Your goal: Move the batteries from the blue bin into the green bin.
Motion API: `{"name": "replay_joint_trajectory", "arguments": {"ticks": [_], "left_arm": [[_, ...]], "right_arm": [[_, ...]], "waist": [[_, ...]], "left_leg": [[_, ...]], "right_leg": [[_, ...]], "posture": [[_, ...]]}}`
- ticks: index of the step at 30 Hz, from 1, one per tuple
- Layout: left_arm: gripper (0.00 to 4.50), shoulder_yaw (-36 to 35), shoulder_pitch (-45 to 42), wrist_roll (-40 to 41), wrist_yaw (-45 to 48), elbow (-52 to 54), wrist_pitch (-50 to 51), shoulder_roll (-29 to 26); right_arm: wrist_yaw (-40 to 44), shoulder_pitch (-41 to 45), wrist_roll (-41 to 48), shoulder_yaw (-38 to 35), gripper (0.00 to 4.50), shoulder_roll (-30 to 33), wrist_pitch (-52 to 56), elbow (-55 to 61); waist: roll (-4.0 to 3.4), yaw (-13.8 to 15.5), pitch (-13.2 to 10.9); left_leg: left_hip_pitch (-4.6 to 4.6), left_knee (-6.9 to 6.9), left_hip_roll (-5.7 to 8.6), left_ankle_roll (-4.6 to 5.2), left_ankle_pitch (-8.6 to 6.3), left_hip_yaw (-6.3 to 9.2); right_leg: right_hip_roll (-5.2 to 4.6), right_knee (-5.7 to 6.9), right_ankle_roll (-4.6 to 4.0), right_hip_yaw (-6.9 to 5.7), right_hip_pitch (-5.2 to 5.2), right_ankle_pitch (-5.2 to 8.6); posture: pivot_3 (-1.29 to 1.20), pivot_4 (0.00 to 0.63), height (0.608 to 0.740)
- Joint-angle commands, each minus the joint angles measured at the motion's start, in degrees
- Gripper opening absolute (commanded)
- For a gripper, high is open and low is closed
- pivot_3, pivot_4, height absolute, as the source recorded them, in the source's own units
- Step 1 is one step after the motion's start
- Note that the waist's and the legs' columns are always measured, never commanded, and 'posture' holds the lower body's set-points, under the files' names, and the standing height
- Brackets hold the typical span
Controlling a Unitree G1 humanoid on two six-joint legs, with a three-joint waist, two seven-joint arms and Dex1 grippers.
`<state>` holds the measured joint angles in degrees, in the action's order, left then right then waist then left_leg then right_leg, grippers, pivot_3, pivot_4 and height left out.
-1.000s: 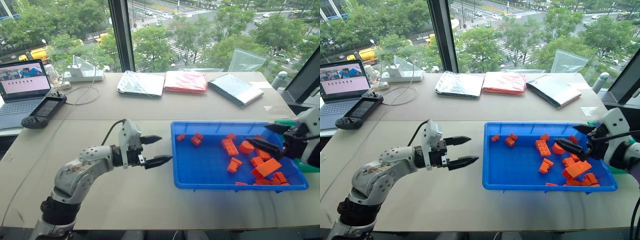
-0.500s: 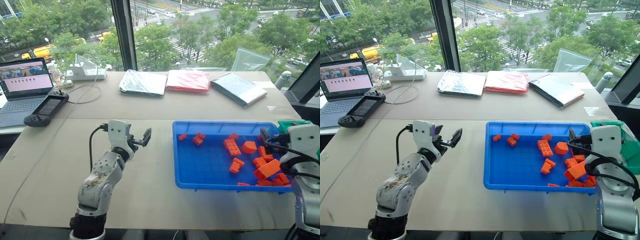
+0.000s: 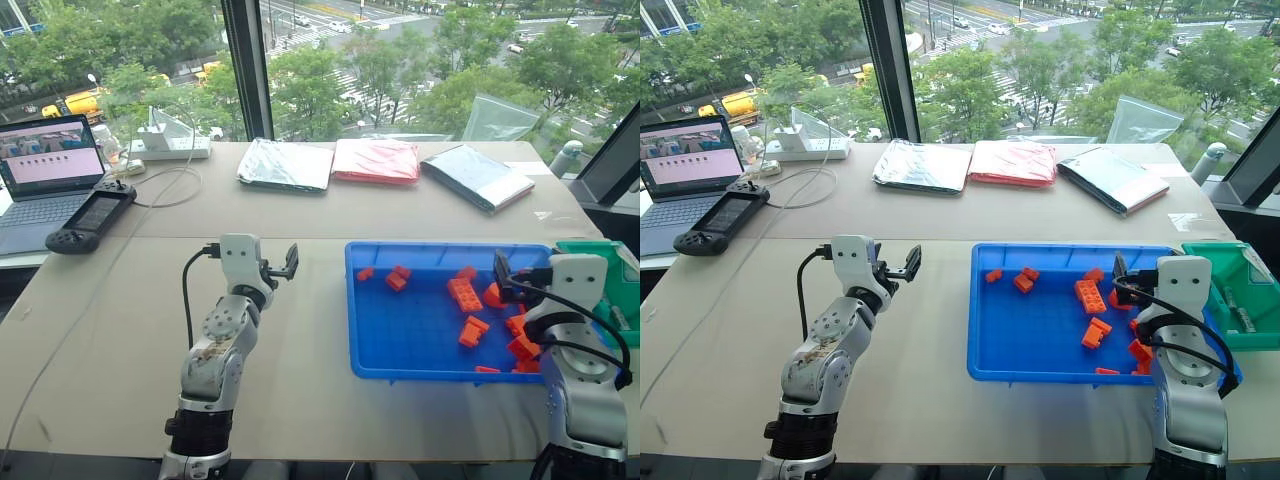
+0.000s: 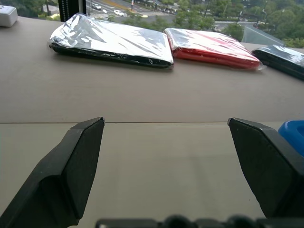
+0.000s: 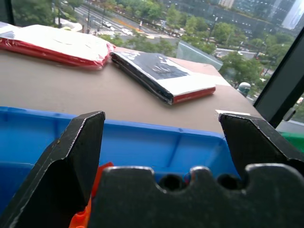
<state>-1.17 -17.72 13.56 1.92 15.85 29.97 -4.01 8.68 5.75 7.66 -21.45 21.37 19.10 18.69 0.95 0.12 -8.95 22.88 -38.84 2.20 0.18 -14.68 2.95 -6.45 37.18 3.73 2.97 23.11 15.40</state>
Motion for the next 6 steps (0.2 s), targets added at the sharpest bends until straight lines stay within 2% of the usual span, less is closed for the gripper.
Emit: {"name": "replay_joint_trajectory", "arguments": {"ticks": [1, 6], "left_arm": [[4.50, -0.3, -0.4, -0.5, 0.7, 1.3, -1.6, -0.3], [4.50, -2.1, -0.3, 0.6, 1.4, 1.7, -2.0, -0.8]], "right_arm": [[0.0, 0.2, 0.1, -0.9, 4.46, 0.7, -2.1, 0.5], [-0.1, 0.3, -0.6, 0.1, 4.46, 0.6, -2.7, 0.2]], "waist": [[0.00, 0.0, 0.0], [0.00, -0.2, 0.0]], "left_leg": [[0.00, 0.00, 0.00, 0.00, 0.00, 0.00], [0.00, 0.00, 0.00, 0.00, 0.00, 0.00]], "right_leg": [[0.01, 0.00, 0.00, 0.00, 0.01, 0.00], [0.00, 0.02, 0.00, 0.00, 0.02, 0.00]], "posture": [[0.00, 0.150, 0.740], [0.00, 0.150, 0.740]]}}
